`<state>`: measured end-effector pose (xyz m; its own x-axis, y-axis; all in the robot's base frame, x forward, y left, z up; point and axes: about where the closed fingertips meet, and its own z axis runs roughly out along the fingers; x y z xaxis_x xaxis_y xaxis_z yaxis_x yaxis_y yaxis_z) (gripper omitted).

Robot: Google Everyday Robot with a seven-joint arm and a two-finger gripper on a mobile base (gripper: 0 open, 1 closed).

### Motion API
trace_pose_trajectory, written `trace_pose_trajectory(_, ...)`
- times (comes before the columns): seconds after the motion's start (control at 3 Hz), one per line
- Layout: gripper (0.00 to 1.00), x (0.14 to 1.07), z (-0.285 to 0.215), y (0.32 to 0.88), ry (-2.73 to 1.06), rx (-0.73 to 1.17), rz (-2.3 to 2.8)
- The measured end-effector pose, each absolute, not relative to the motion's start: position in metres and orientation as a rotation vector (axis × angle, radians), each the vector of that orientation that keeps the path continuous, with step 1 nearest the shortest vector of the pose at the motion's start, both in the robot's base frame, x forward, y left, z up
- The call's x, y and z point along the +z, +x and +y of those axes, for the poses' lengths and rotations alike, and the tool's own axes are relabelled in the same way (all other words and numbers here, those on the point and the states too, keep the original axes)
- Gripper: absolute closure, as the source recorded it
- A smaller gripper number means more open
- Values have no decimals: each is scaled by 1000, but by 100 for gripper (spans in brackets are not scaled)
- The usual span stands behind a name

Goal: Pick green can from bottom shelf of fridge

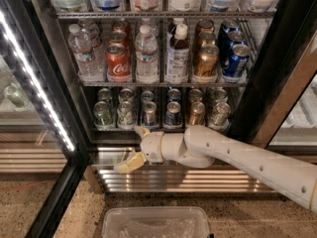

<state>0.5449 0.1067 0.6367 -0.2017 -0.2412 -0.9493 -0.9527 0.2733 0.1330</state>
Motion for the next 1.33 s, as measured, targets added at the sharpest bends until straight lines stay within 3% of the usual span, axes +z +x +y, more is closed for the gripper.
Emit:
trace_pose_trajectory(0.33, 0, 605, 144, 553, -1064, 1123, 1629)
trace_pose_trajectory(1.33, 0, 596, 171, 566, -1035, 1135, 1552)
